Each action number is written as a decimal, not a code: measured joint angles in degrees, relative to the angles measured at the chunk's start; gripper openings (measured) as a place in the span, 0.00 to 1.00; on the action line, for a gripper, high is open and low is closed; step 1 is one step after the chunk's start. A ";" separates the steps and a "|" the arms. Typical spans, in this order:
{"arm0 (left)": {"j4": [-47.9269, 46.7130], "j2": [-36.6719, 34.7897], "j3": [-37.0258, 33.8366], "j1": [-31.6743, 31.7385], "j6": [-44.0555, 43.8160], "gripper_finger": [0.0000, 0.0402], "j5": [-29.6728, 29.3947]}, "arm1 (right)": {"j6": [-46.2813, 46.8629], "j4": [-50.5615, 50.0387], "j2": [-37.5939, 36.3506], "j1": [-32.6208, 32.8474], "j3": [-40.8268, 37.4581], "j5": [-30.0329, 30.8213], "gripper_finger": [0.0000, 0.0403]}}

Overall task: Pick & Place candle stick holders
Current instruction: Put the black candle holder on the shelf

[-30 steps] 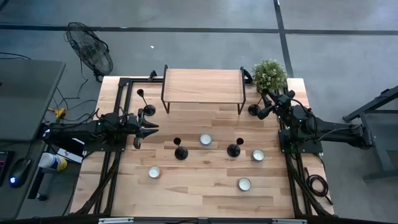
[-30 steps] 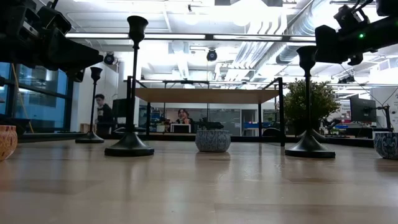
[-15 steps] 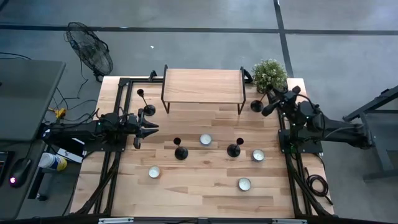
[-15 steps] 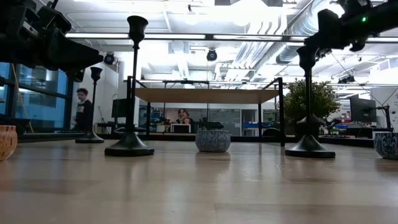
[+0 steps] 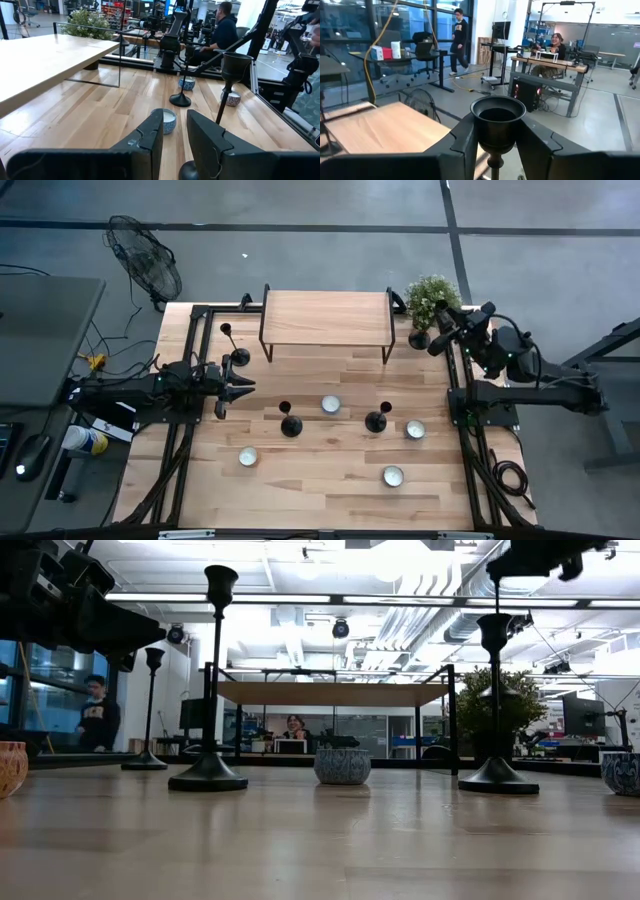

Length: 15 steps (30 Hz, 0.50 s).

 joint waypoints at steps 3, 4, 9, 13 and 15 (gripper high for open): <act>0.00 -0.01 0.00 0.02 0.00 0.21 0.01 | -0.85 -0.22 3.20 0.00 3.83 -1.10 0.26; 0.00 -0.02 0.00 0.01 0.00 0.21 0.00 | -0.98 -0.30 4.25 0.00 5.19 -1.19 0.26; 0.00 -0.02 0.00 0.00 0.00 0.21 0.00 | -3.86 -0.21 9.74 -0.02 12.65 -1.87 0.26; 0.00 -0.02 0.00 0.01 0.00 0.21 0.02 | -7.33 -0.48 14.72 -0.04 18.63 -2.10 0.26; 0.00 -0.01 0.00 0.01 0.00 0.21 0.01 | -8.82 -0.51 17.19 -0.06 21.34 -2.12 0.26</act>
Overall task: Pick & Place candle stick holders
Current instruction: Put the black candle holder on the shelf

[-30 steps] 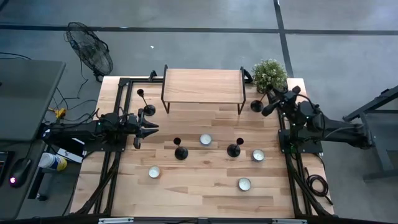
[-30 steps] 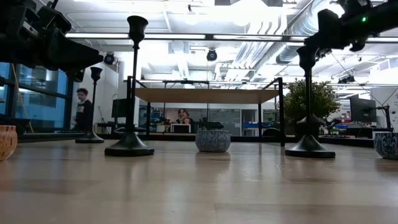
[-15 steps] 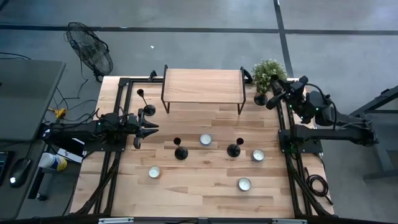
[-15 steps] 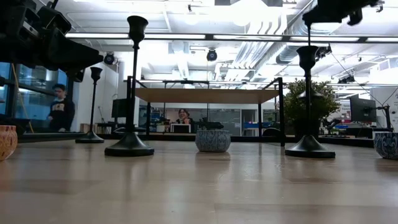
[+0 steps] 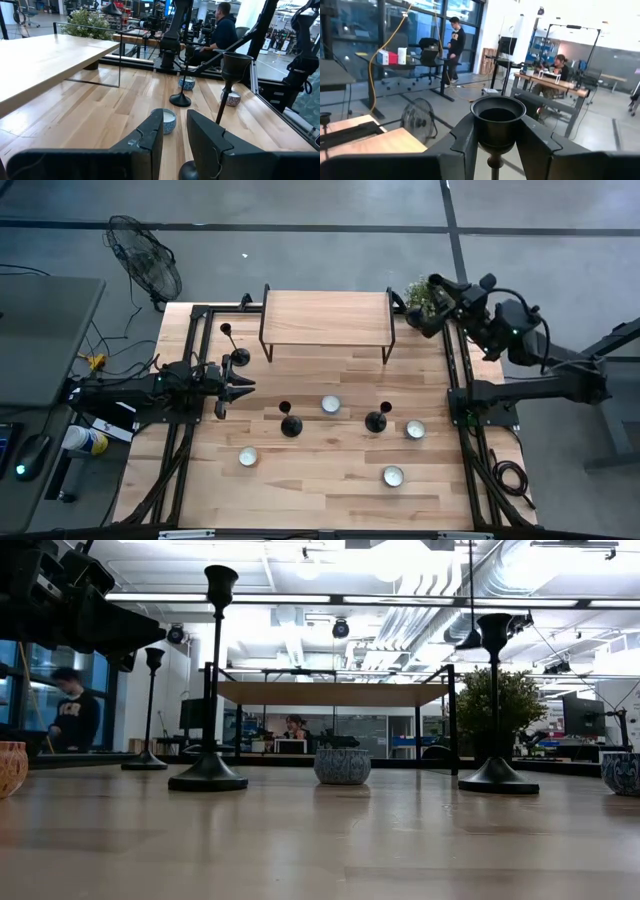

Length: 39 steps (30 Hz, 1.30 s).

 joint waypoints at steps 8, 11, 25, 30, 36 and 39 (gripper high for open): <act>0.00 -0.01 0.00 0.01 0.00 0.21 -0.01 | -0.09 0.47 8.39 -6.79 7.46 -10.12 0.26; 0.00 -0.01 0.00 -0.01 0.00 0.21 0.00 | 1.44 0.66 11.35 -9.90 9.09 -13.68 0.27; 0.00 -0.01 0.00 0.00 0.00 0.21 0.00 | 9.88 9.78 23.66 -19.53 9.78 -23.09 0.27; 0.00 -0.01 0.00 0.01 0.00 0.21 -0.01 | 12.08 10.58 26.43 -21.71 9.78 -23.68 0.28; 0.00 -0.01 0.00 0.00 0.00 0.21 0.00 | 12.23 12.72 28.85 -23.35 9.78 -23.90 0.28; 0.00 -0.01 0.00 -0.01 0.00 0.21 -0.01 | 12.23 13.66 29.97 -24.06 9.78 -23.95 0.28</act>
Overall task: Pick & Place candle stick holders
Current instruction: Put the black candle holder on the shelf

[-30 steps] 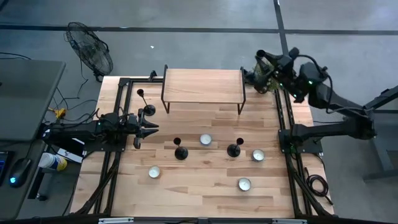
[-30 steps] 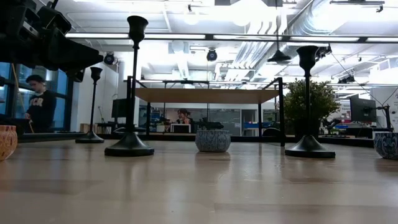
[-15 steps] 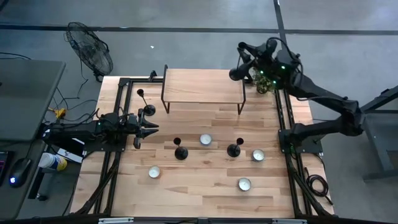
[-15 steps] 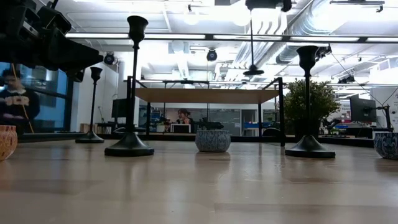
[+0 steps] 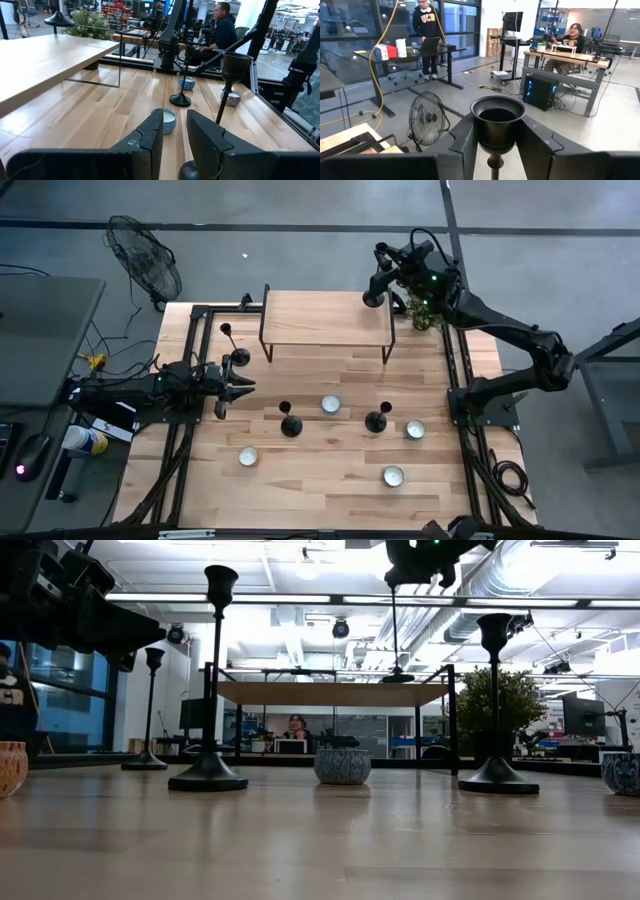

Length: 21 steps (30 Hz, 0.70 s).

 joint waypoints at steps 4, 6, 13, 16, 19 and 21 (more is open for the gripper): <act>0.00 0.02 0.00 0.02 0.00 0.21 0.00 | 0.02 -0.06 1.17 -1.00 0.00 -0.01 0.28; 0.00 0.00 0.00 0.02 0.00 0.21 0.00 | 0.02 -0.09 1.53 -1.46 0.00 -0.02 0.28; 0.00 0.00 0.00 0.02 0.00 0.21 0.00 | 1.75 -0.11 2.06 -2.63 0.00 -0.51 0.28; 0.00 0.02 0.00 0.00 0.00 0.21 0.02 | 1.51 -0.20 2.13 -2.99 0.00 -1.56 0.28; 0.00 0.00 0.00 0.02 0.00 0.21 0.00 | 1.53 -0.16 2.11 -3.28 -0.14 -1.70 0.28; 0.00 0.01 0.00 0.00 0.00 0.21 0.02 | 1.46 -0.66 2.11 -3.31 -0.31 -1.66 0.28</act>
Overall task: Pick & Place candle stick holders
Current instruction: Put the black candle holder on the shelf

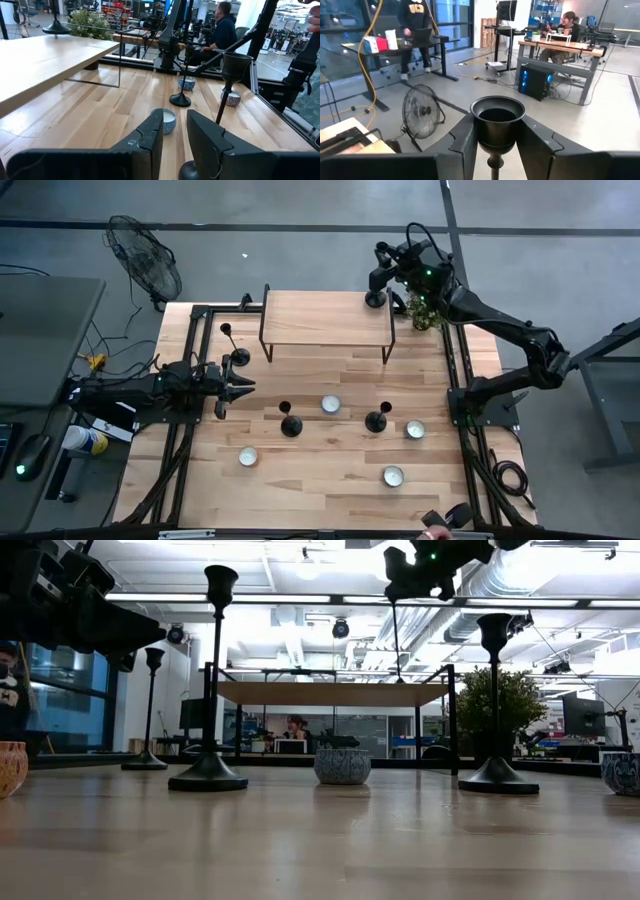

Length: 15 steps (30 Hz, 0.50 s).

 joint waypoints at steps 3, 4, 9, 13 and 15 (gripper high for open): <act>0.00 -0.01 0.00 0.00 0.00 0.21 -0.01 | -0.04 -0.02 0.00 0.00 -0.02 -0.02 0.28; 0.00 0.01 0.00 0.00 0.00 0.21 -0.02 | -0.04 0.05 0.00 0.00 -0.02 -0.02 0.28; 0.00 0.00 0.00 0.02 0.00 0.21 -0.01 | -0.11 -0.39 0.00 0.00 -0.02 -0.07 0.28; 0.00 -0.01 0.00 0.00 0.00 0.21 -0.02 | -0.16 -0.54 0.00 0.00 -0.02 -0.49 0.28; 0.00 0.01 0.00 0.00 0.00 0.21 -0.02 | -0.16 -0.58 0.00 -0.05 -0.02 -1.11 0.28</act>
